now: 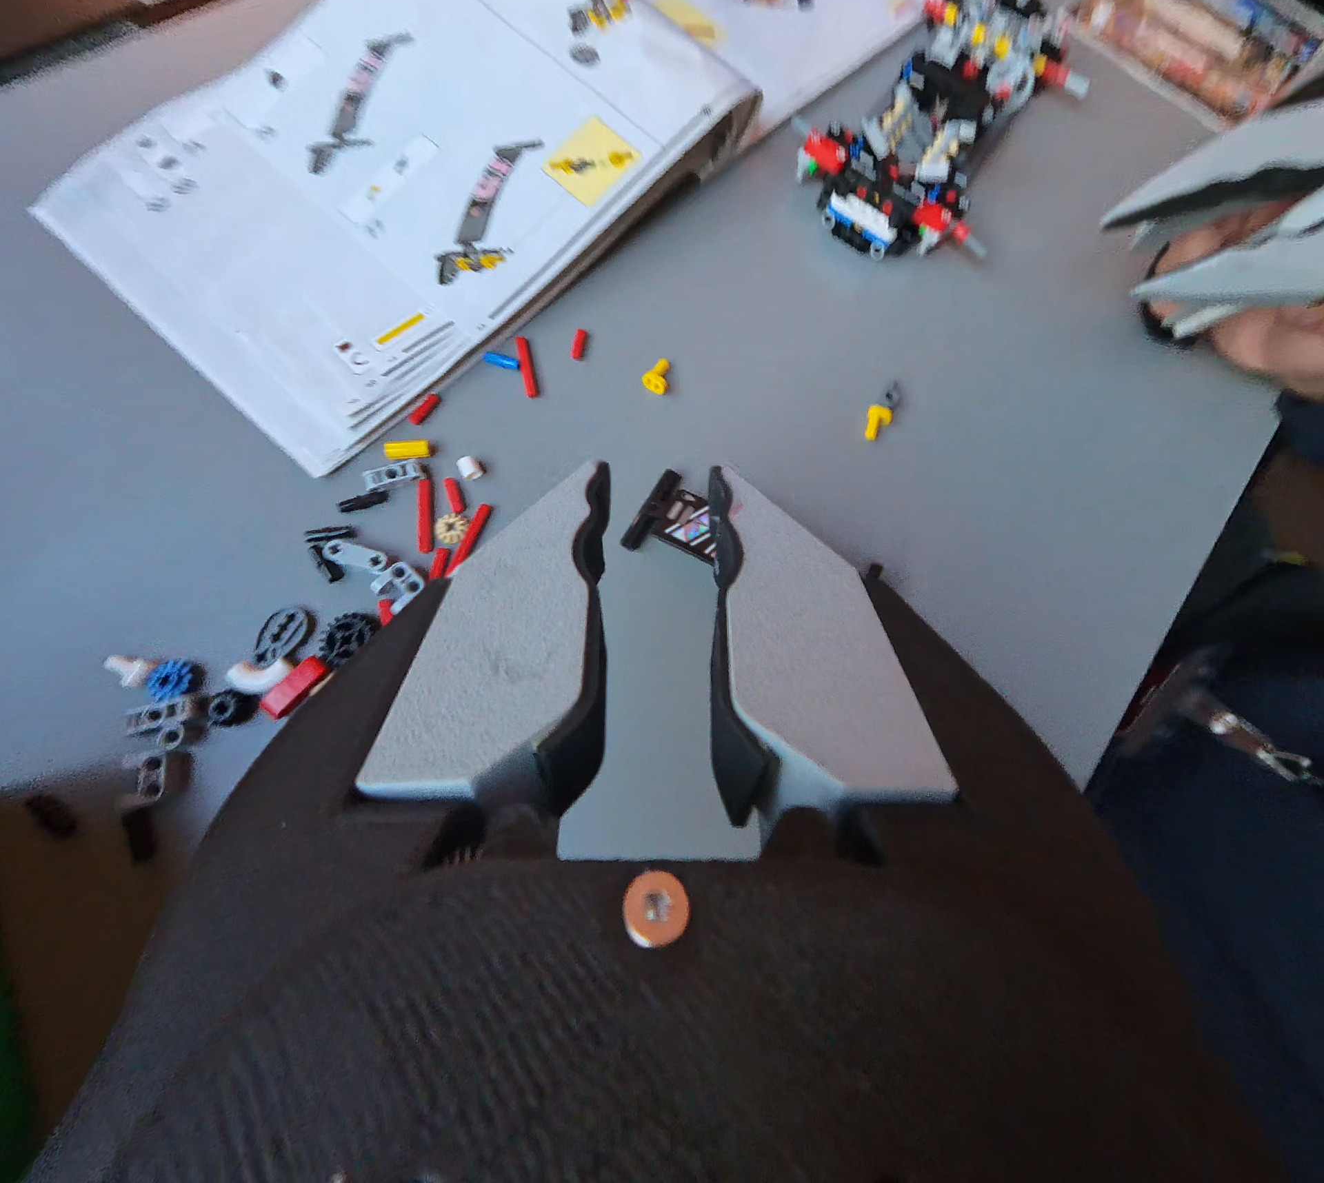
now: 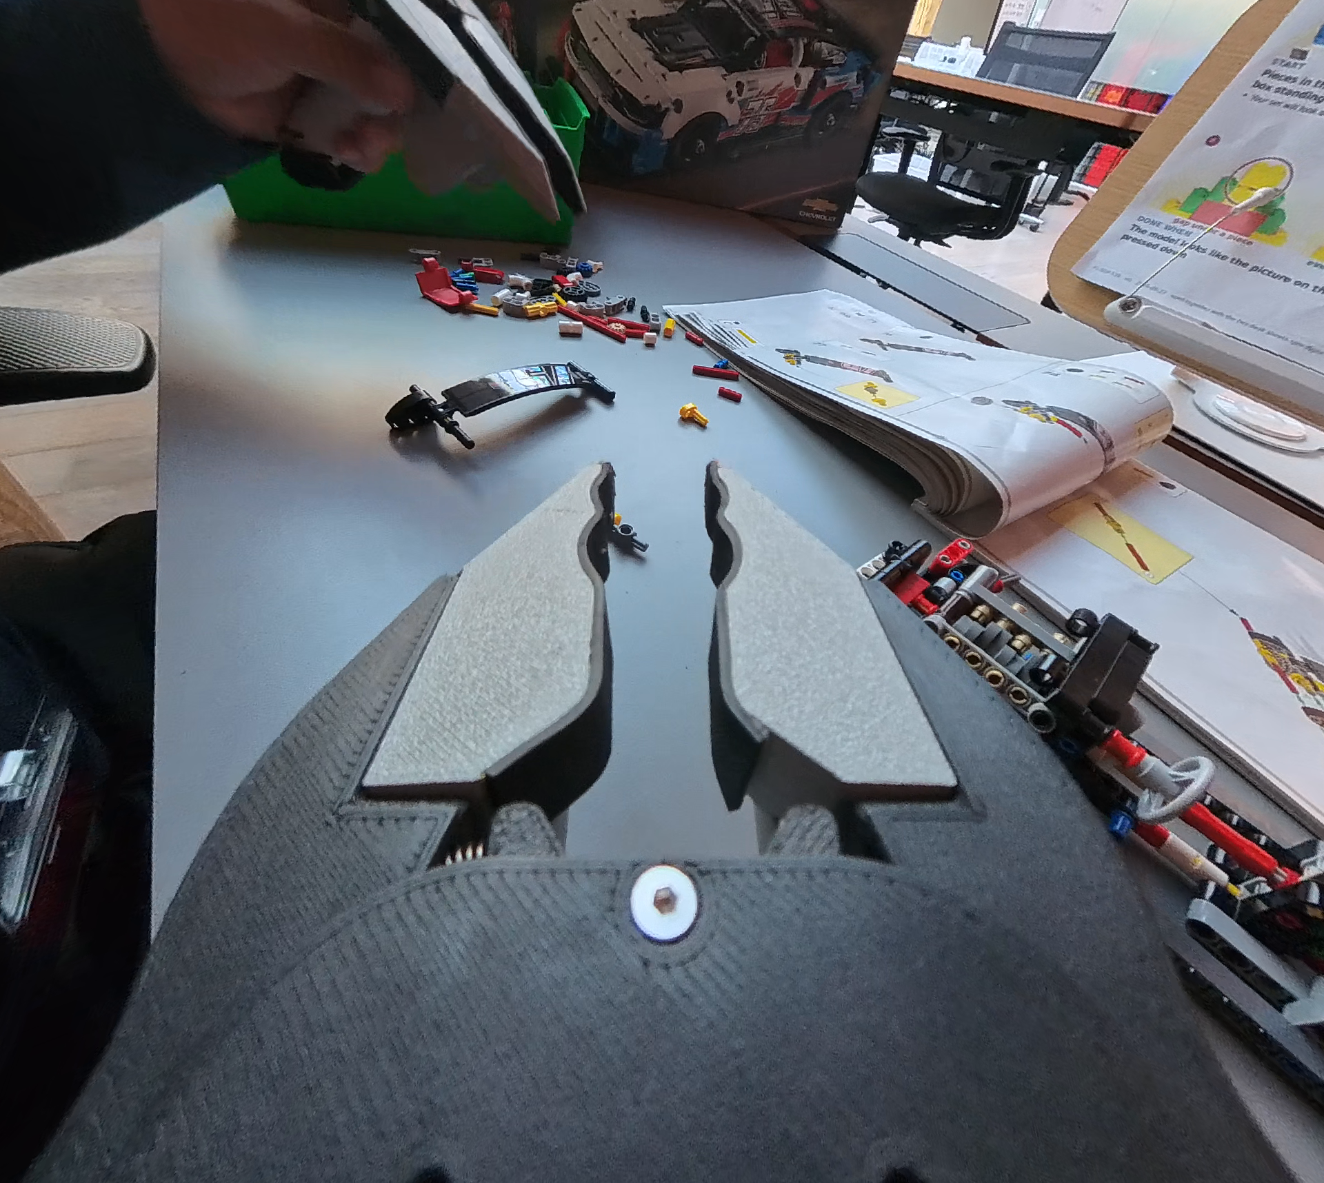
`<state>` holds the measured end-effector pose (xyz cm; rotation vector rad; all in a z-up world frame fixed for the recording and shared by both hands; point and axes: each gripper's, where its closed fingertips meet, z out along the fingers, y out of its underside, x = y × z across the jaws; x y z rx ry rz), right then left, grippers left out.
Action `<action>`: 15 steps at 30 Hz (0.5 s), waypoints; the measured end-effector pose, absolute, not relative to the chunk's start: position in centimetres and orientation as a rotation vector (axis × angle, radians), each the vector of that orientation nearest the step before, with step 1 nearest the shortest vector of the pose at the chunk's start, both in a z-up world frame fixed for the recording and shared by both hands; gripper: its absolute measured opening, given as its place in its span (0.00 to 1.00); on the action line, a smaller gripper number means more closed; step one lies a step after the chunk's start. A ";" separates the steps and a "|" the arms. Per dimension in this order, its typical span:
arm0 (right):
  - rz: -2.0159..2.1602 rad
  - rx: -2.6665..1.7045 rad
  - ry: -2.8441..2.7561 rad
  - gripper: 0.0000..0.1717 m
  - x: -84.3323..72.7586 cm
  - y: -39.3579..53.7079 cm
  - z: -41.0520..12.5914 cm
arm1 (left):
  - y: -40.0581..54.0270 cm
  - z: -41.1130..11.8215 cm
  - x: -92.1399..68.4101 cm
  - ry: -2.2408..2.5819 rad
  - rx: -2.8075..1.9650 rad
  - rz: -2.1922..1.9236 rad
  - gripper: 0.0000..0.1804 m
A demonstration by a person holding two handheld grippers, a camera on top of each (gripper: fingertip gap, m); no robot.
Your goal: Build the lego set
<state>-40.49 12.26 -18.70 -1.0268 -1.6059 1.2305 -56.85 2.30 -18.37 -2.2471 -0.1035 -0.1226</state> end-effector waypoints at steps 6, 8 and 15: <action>1.207 -1.022 -1.605 0.12 -40.5 12.2 -18.8 | 6.6 -23.6 -55.9 0.164 -2.453 -0.113 0.09; 1.207 -1.019 -1.607 0.12 -40.5 12.2 -18.8 | 7.8 -24.6 -55.7 0.247 -2.465 -0.150 0.11; 1.254 -1.017 -1.625 0.12 -40.5 11.8 -18.8 | 9.7 -25.5 -55.8 0.570 -2.447 -0.144 0.12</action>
